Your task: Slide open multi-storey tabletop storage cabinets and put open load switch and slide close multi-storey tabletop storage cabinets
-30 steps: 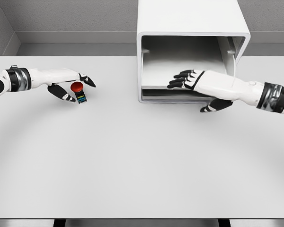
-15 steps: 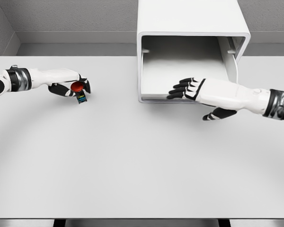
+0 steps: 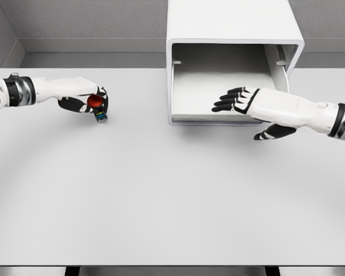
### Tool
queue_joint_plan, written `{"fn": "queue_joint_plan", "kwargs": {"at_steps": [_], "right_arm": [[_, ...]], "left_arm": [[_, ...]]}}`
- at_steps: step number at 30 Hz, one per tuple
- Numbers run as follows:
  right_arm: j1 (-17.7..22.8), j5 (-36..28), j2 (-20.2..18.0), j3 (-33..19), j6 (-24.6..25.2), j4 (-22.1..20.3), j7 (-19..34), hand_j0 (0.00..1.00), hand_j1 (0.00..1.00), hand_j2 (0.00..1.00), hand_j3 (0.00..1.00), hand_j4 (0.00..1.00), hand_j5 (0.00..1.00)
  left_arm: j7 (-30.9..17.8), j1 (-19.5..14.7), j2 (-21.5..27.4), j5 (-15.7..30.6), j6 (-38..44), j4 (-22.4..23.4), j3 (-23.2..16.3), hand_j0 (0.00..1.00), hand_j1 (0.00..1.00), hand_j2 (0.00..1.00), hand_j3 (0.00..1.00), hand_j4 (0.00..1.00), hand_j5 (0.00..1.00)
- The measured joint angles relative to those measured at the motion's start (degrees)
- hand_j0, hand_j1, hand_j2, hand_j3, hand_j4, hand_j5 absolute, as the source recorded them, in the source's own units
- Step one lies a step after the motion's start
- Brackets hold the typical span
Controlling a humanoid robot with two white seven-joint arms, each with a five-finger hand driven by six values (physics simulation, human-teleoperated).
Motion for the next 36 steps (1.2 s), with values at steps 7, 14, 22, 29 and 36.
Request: {"fn": "queue_joint_plan", "kwargs": {"at_steps": [7,14,22,29,36], "right_arm": [[2.64,0.16,-0.80,-0.95,-0.01,0.21,0.07,1.00,1.00,1.00,1.00,1.00,1.00],[4.13,0.23,-1.21,-1.28,0.00,0.03,0.00,1.00,1.00,1.00,1.00,1.00,1.00],[5.01,0.04,-1.45,-1.52,0.14,-0.55,-0.21,1.00,1.00,1.00,1.00,1.00,1.00],[5.54,0.01,-2.57,-2.55,0.03,-1.76,-0.53,1.00,1.00,1.00,1.00,1.00,1.00],[6.86,-0.10,-3.06,-3.06,0.01,-2.17,-0.93,1.00,1.00,1.00,1.00,1.00,1.00]], "left_arm": [[0.00,0.26,3.41,0.36,-0.01,-7.94,0.02,0.40,0.40,0.40,0.40,0.40,0.40],[0.00,0.35,5.02,0.78,-0.02,-13.46,-0.01,0.41,0.41,0.41,0.41,0.41,0.41],[-0.02,0.44,7.87,2.46,-0.02,-19.11,-0.03,0.41,0.41,0.41,0.41,0.41,0.41],[-0.01,0.35,9.17,3.76,-0.01,-23.36,0.00,0.41,0.41,0.41,0.41,0.41,0.41],[-0.01,-0.62,11.14,5.97,0.00,-26.77,0.11,0.41,0.41,0.41,0.41,0.41,0.41]]}}
